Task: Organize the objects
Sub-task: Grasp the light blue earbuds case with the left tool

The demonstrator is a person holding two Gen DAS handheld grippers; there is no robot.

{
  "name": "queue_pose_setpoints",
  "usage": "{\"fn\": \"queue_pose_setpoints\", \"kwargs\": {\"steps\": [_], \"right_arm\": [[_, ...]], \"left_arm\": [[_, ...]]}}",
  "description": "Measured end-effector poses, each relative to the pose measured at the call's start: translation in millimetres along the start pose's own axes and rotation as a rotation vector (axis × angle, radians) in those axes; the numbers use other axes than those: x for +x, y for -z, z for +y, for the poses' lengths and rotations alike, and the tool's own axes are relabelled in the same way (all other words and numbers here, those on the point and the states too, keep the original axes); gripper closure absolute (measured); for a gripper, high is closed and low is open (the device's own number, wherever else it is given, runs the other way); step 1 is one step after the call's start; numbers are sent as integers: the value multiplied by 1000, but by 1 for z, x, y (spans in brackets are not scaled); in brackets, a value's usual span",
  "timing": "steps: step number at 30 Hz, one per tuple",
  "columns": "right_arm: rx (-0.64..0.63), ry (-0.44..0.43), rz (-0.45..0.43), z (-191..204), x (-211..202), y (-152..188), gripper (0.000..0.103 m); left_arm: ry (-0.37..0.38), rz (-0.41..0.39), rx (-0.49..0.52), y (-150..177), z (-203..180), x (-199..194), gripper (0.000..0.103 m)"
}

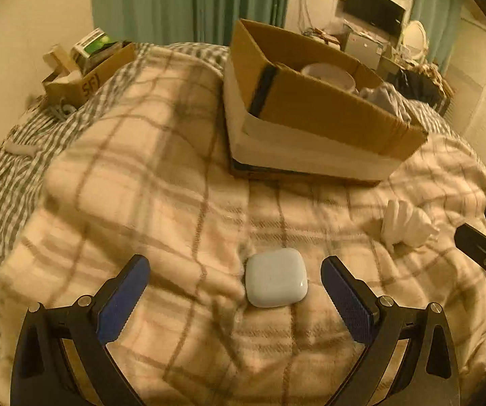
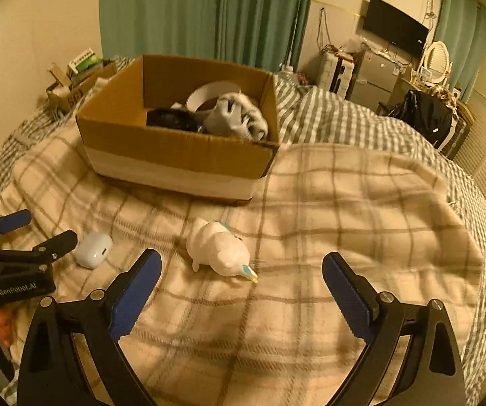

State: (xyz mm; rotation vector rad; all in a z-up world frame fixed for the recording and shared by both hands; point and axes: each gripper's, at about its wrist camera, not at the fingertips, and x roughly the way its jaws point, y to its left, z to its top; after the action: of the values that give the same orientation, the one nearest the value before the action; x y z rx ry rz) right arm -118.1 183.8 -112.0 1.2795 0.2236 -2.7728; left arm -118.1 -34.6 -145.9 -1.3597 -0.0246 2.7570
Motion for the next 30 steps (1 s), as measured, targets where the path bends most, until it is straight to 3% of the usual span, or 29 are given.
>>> {"fn": "queue_pose_setpoints", "kwargs": {"steps": [4,9,11,13,15,16,22,30], "right_arm": [[-6,3,29,4,10,0,7],[-9,10,57,6,17,3,7],[-15,12,58,8,17,4,7],[-20,15,60,9,17,4,7],[-23,17,57,10,16,5,7],[-25,18,54,10,15,5,7],[-29,21,36,11,10,0,7],[-38,13,46,9,29,-18,7]], "left_arm": [[32,30,54,7,-10,13,3],[67,75,72,9,-18,31,26],[89,87,76,10,-21,39,26],[95,101,82,13,-22,43,33],[110,92,90,12,-23,39,50],[124,91,90,12,-23,37,53],[120,92,87,12,-21,24,53],[104,1,67,-5,-10,-10,53]]}}
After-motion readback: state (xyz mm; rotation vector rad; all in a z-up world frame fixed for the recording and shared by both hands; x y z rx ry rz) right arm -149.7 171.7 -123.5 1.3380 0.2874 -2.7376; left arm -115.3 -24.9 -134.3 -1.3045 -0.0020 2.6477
